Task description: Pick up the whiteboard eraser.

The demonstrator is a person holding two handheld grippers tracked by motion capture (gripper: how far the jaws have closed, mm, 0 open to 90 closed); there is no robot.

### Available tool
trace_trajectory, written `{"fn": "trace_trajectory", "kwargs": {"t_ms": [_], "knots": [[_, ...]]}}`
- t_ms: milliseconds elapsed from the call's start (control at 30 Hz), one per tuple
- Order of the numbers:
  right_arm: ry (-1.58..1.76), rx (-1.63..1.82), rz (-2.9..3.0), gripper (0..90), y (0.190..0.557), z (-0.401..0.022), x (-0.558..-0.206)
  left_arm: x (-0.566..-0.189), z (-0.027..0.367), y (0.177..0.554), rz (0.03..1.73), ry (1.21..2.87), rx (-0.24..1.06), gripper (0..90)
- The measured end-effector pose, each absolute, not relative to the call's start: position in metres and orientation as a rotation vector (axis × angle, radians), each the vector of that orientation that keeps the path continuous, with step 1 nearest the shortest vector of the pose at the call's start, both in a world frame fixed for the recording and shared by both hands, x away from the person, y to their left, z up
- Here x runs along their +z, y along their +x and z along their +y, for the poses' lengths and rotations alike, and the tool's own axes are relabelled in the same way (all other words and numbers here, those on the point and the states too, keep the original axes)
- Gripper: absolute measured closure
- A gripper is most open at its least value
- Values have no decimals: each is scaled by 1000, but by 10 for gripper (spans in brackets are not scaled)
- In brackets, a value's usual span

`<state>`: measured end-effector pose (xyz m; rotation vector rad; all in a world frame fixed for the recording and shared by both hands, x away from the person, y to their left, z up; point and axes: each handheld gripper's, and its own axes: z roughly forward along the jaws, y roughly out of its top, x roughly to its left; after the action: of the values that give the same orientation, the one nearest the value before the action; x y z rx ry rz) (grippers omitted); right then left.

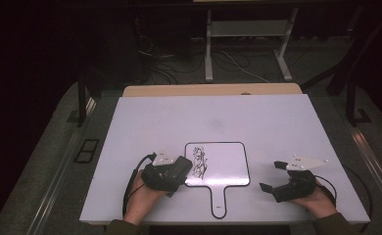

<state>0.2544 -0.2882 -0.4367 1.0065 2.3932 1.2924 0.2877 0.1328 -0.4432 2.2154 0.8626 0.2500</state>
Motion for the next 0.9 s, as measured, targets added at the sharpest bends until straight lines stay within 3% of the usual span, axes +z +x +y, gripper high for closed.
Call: {"fn": "trace_trajectory", "kwargs": {"t_ms": [433,900], "knots": [[1006,1290,2394,19,254,-288,-437,-440,135,288,860,2239,268,380],[1004,1288,2394,19,255,-289,-437,-442,133,291,874,2261,242,377]]}}
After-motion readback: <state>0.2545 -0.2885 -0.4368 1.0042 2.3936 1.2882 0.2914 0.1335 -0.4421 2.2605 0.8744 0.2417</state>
